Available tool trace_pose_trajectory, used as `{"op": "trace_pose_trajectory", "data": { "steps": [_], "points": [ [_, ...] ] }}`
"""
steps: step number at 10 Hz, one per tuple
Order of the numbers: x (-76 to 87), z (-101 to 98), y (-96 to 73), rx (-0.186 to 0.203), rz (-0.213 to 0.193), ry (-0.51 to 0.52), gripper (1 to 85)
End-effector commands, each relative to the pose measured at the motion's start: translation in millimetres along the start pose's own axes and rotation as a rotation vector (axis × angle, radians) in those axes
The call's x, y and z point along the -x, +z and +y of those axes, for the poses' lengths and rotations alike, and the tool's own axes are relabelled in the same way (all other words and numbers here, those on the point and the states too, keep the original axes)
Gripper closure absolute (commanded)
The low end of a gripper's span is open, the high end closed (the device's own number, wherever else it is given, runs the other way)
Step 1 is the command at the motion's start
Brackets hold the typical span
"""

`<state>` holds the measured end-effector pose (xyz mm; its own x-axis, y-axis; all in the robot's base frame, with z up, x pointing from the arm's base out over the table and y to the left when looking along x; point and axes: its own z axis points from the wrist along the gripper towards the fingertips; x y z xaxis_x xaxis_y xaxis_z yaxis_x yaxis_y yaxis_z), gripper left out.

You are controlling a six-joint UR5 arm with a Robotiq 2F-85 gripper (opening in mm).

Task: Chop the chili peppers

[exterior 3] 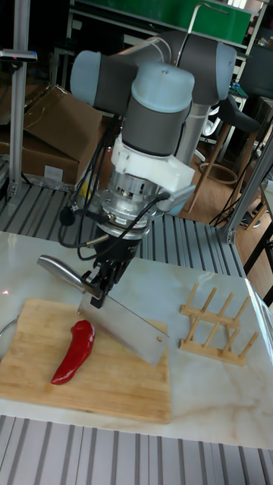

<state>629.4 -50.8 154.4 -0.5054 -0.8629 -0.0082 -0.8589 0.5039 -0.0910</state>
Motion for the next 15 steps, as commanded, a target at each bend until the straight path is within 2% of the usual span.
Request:
{"op": "trace_pose_trajectory", "data": {
  "steps": [1,4,7,10,12,14,15],
  "points": [
    [-4.9,1.1,4.0,0.025,-0.012,-0.039,84.3],
    [-10.5,-4.2,1.9,0.014,-0.017,0.052,84.3],
    [-17.4,-7.5,4.2,0.002,-0.009,0.089,84.3],
    [-22.2,-7.6,9.4,0.002,-0.018,0.221,84.3],
    [-25.7,-12.5,10.4,-0.017,-0.012,0.267,84.3],
    [-27.2,-12.0,11.3,-0.016,-0.015,0.323,84.3],
    [-24.7,-7.4,11.3,0.004,-0.021,0.395,84.3]
  ]
}}
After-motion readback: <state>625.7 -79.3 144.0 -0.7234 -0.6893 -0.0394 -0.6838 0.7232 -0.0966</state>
